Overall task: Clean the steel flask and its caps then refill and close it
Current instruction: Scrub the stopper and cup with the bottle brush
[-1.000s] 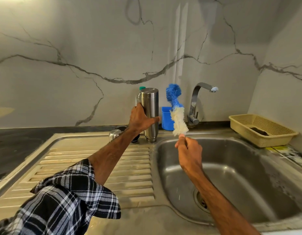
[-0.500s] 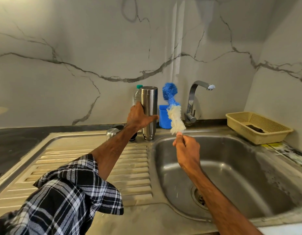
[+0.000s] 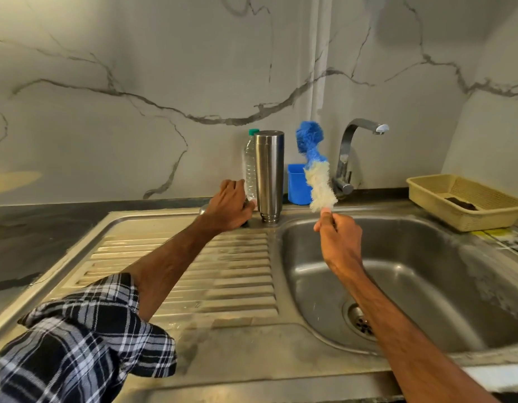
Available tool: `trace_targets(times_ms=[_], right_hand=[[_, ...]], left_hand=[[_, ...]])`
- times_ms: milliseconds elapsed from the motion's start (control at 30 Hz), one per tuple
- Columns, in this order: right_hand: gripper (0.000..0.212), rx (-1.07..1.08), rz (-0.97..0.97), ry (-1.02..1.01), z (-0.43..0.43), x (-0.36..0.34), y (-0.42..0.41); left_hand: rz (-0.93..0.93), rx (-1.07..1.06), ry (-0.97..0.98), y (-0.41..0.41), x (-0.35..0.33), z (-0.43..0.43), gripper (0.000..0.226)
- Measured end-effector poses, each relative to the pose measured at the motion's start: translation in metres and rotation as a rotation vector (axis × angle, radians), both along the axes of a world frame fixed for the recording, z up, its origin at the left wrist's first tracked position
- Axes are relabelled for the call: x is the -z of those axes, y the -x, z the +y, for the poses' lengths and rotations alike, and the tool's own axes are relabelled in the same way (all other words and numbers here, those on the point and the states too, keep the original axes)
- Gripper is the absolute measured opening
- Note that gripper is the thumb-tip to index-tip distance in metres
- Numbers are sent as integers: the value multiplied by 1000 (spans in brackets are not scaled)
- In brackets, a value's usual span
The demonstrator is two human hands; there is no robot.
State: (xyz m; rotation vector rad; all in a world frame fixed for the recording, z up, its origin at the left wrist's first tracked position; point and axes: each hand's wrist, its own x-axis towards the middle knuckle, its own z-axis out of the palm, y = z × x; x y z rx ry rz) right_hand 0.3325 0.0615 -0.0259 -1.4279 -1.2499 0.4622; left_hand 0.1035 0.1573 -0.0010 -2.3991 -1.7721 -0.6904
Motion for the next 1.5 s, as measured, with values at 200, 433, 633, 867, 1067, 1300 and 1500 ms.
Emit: trace_targets(times_ms=[200, 433, 633, 867, 1067, 1300, 1500], right_hand=[[44, 26, 2, 1, 1, -1, -3], [43, 34, 7, 3, 1, -2, -4], [38, 35, 34, -33, -3, -6, -4], [31, -89, 213, 92, -20, -6, -11], [33, -401, 355, 271, -72, -15, -20], [39, -447, 297, 194, -82, -17, 3], [35, -459, 193, 128, -88, -14, 8]], left_hand=[[389, -5, 154, 0, 2, 3, 45], [375, -52, 124, 4, 7, 9, 57], [-147, 46, 79, 21, 7, -20, 53], [-920, 181, 364, -20, 12, -112, 59], [-1428, 293, 657, -53, 17, -135, 54], [-1458, 335, 634, -40, 14, -138, 50], [-1249, 310, 449, -26, 13, -138, 50]])
